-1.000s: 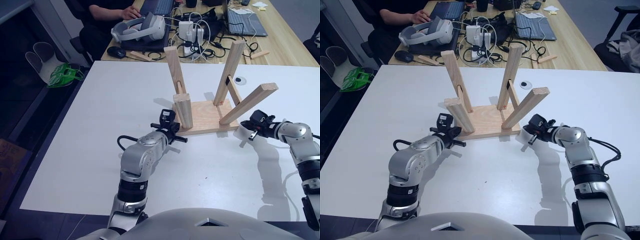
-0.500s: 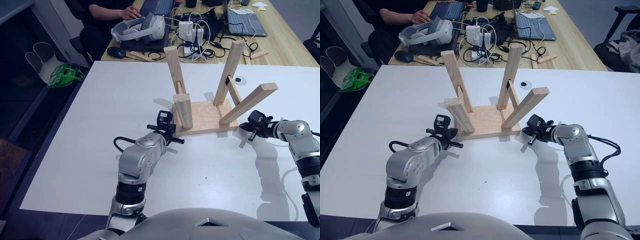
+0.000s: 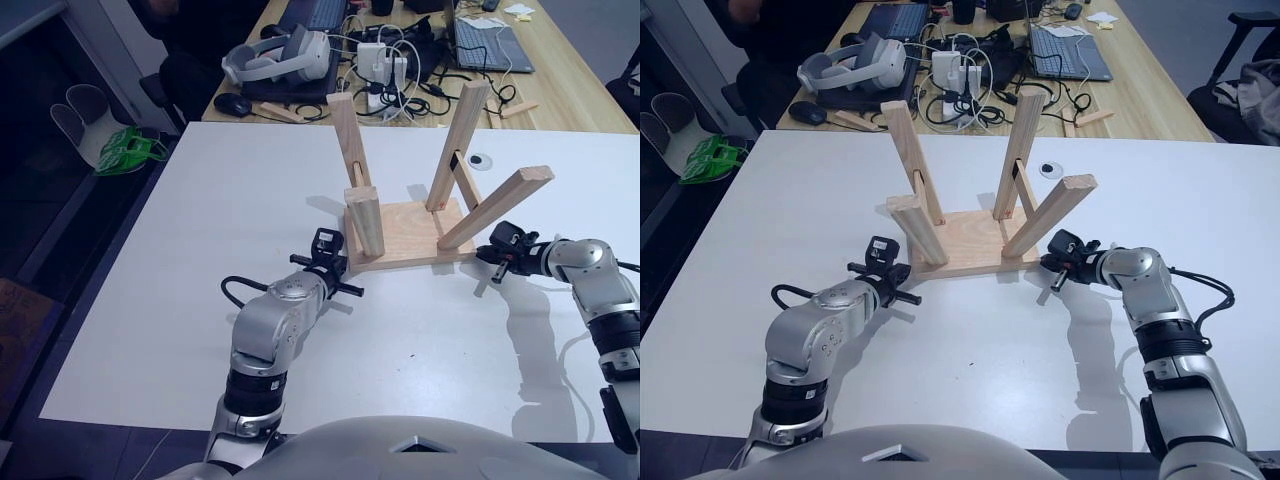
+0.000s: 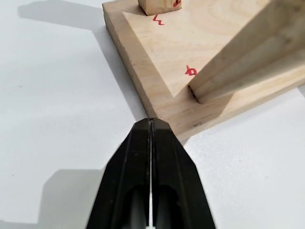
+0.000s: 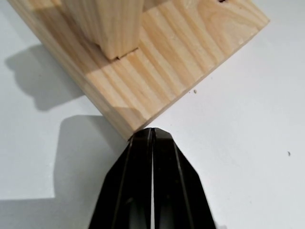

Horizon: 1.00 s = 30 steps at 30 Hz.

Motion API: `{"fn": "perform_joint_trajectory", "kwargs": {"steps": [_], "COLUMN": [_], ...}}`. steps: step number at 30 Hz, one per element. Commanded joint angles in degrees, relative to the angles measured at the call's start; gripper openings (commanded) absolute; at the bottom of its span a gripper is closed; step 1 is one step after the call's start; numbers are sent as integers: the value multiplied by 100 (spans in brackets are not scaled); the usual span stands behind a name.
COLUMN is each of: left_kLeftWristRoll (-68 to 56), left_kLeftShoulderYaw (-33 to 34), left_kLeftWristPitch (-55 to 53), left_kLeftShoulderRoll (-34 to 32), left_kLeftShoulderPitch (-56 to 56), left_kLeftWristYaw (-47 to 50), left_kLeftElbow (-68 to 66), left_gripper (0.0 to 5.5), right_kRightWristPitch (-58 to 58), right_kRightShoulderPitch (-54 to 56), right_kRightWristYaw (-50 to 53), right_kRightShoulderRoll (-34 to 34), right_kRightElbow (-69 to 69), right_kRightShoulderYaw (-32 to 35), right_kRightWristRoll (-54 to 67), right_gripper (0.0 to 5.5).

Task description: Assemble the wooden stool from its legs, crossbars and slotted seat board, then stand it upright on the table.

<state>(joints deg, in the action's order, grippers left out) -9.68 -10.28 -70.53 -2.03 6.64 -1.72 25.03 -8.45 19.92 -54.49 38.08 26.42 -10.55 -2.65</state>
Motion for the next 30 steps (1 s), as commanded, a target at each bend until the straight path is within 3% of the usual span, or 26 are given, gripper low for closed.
{"fn": "perform_joint_trajectory", "kwargs": {"steps": [1,30], "left_kLeftWristRoll": [58,-14], "left_kLeftShoulderYaw": [-41,101], "left_kLeftWristPitch": [125,332], "left_kLeftShoulderRoll": [66,267], "left_kLeftShoulderPitch": [-120,-66], "left_kLeftWristYaw": [25,-107], "left_kLeftElbow": [-294,-551], "left_gripper": [4,4], "right_kRightWristPitch": [6,-79], "right_kRightShoulderPitch": [39,-32], "right_kRightWristYaw": [-16,-282], "right_kRightShoulderRoll": [-104,-172], "right_kRightElbow": [55,-162], "right_kRightShoulderYaw": [-73,71], "right_kRightWristRoll": [-36,253], "right_gripper": [0,0]}}
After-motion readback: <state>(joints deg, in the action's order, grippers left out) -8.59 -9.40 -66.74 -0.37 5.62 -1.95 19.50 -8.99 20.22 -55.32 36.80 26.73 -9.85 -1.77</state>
